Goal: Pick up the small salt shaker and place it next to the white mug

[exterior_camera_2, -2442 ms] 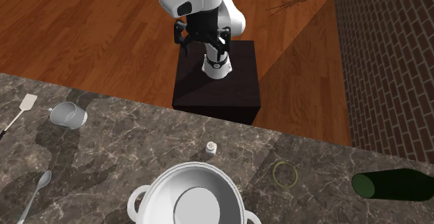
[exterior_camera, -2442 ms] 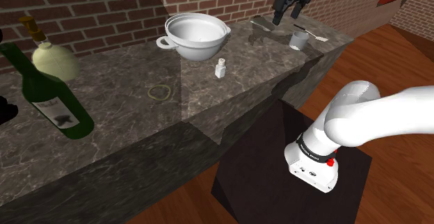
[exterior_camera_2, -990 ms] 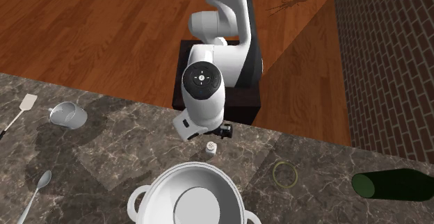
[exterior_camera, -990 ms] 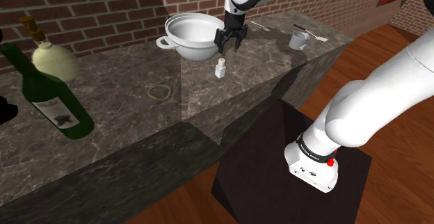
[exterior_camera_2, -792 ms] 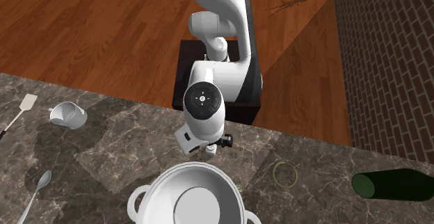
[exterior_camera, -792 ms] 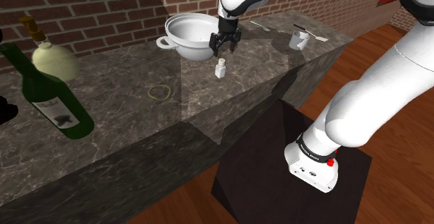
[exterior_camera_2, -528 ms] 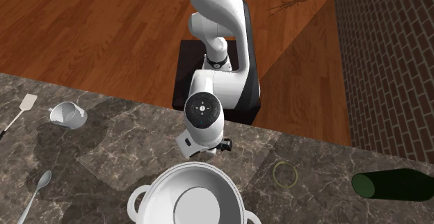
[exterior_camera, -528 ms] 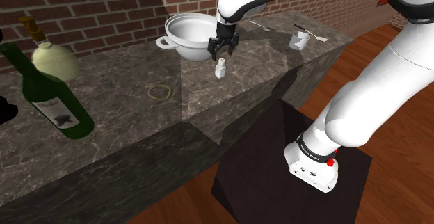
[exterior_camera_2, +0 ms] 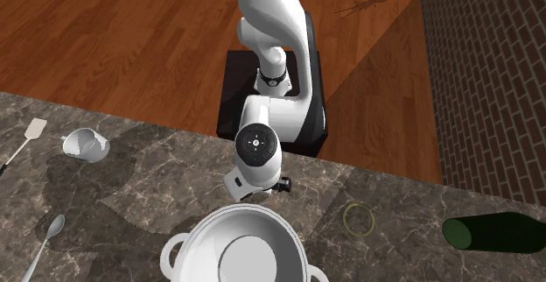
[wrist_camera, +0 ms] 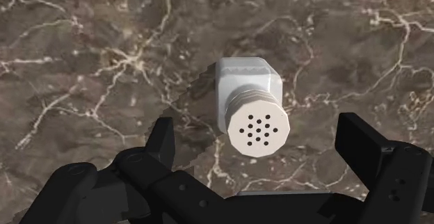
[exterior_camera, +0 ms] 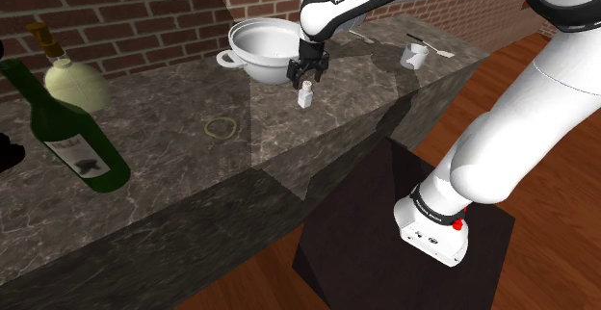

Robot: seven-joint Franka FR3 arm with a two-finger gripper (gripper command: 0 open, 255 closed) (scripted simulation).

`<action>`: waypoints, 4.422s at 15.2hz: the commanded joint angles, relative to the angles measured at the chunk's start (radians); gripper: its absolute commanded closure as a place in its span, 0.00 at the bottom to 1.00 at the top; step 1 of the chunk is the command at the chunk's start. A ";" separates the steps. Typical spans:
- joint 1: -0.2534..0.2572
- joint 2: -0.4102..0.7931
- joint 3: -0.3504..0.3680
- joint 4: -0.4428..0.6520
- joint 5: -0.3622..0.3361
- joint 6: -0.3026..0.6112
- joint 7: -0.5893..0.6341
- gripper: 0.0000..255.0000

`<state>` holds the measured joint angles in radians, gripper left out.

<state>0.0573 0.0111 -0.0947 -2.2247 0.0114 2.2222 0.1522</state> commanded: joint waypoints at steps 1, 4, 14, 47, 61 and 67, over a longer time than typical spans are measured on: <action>0.000 0.000 0.000 0.000 0.000 0.001 0.000 0.00; 0.000 0.000 0.000 0.000 0.000 0.000 0.000 1.00; 0.000 -0.007 0.000 0.006 -0.001 -0.013 0.001 1.00; -0.019 -0.152 -0.021 0.261 -0.020 -0.412 -0.030 1.00; -0.162 -0.245 -0.218 0.177 -0.082 -0.413 -0.346 1.00; -0.219 -0.222 -0.313 0.208 -0.096 -0.416 -0.496 1.00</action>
<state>-0.1535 -0.2172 -0.3929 -2.0289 -0.0842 1.8114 -0.3184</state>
